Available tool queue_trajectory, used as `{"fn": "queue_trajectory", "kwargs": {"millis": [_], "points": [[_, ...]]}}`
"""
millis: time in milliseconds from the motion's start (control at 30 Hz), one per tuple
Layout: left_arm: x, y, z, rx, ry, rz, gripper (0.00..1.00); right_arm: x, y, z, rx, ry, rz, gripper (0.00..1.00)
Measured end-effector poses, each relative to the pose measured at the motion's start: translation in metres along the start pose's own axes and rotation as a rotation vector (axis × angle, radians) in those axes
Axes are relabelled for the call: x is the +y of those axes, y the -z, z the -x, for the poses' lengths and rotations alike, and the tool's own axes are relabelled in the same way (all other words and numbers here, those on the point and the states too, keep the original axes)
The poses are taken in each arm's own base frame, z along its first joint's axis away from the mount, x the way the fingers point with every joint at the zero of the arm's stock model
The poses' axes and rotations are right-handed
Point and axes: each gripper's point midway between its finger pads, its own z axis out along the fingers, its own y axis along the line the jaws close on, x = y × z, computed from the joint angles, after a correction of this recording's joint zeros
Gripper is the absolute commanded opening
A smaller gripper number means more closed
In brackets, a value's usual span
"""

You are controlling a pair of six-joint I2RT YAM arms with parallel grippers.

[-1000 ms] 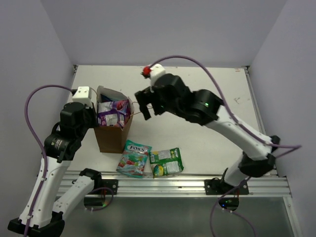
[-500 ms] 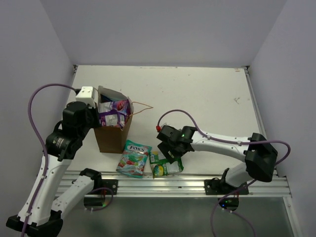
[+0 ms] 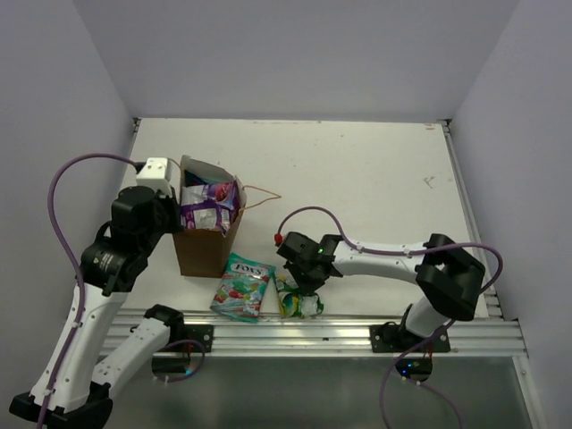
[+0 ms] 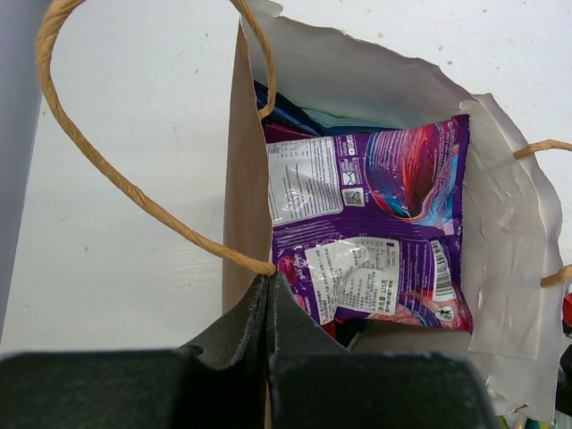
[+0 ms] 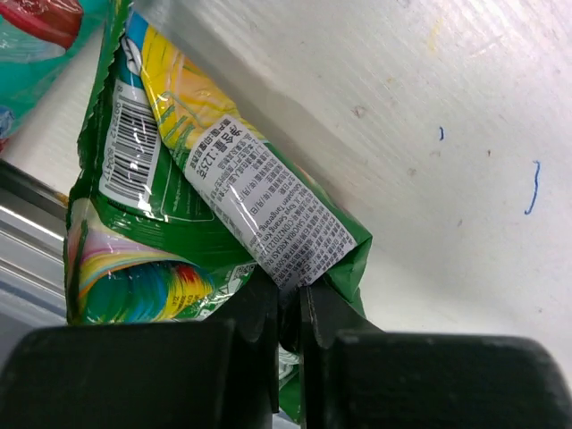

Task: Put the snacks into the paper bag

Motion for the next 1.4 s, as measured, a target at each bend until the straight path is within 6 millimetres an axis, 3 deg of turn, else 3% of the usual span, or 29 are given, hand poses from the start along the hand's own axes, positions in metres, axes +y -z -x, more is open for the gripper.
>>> {"fn": "queue_trajectory", "kwargs": {"millis": [100, 167, 200, 267, 300, 400, 467, 533, 633, 700, 833, 933, 1133, 1400], "points": [[-0.001, 0.002, 0.001, -0.006, 0.0, -0.004, 0.0, -0.004, 0.009, 0.0, 0.004, 0.006, -0.042, 0.0], [-0.001, 0.002, 0.001, -0.007, 0.0, -0.006, 0.0, -0.013, 0.03, 0.01, 0.006, 0.021, -0.121, 0.0], [-0.001, 0.002, 0.001, -0.008, 0.0, -0.006, 0.0, -0.015, 0.048, 0.025, -0.015, 0.028, -0.159, 0.0], [-0.001, 0.003, 0.001, -0.008, -0.001, -0.007, 0.0, -0.007, 0.096, 0.079, -0.14, 0.037, -0.201, 0.0], [-0.001, 0.003, 0.001, -0.008, -0.001, -0.007, 0.0, 0.002, 0.128, 0.118, -0.259, 0.029, -0.195, 0.0], [-0.001, 0.003, 0.0, -0.005, -0.001, -0.006, 0.0, 0.026, 0.24, 0.217, -0.623, -0.017, -0.147, 0.0], [0.001, 0.004, -0.002, 0.002, -0.003, 0.0, 0.0, 0.033, 0.301, 0.25, -0.796, -0.03, -0.113, 0.0], [0.002, 0.004, -0.004, 0.009, -0.005, 0.007, 0.0, 0.03, 0.323, 0.258, -0.845, -0.005, -0.134, 0.0], [0.002, 0.005, -0.008, 0.023, -0.008, 0.007, 0.0, 0.039, 0.31, 0.276, -0.847, 0.035, -0.143, 0.0], [0.001, 0.004, -0.01, 0.034, -0.011, 0.0, 0.0, 0.051, 0.276, 0.289, -0.802, 0.064, -0.142, 0.0], [-0.001, 0.004, -0.01, 0.037, -0.013, -0.007, 0.0, 0.073, 0.188, 0.302, -0.665, 0.118, -0.131, 0.0], [0.0, 0.004, -0.01, 0.037, -0.014, -0.007, 0.0, 0.075, 0.163, 0.3, -0.616, 0.136, -0.137, 0.0], [0.001, 0.004, -0.01, 0.034, -0.013, 0.0, 0.0, 0.066, 0.194, 0.285, -0.629, 0.13, -0.136, 0.0], [0.002, 0.004, -0.01, 0.034, -0.014, 0.005, 0.0, 0.041, 0.261, 0.243, -0.625, 0.088, -0.138, 0.0]]}}
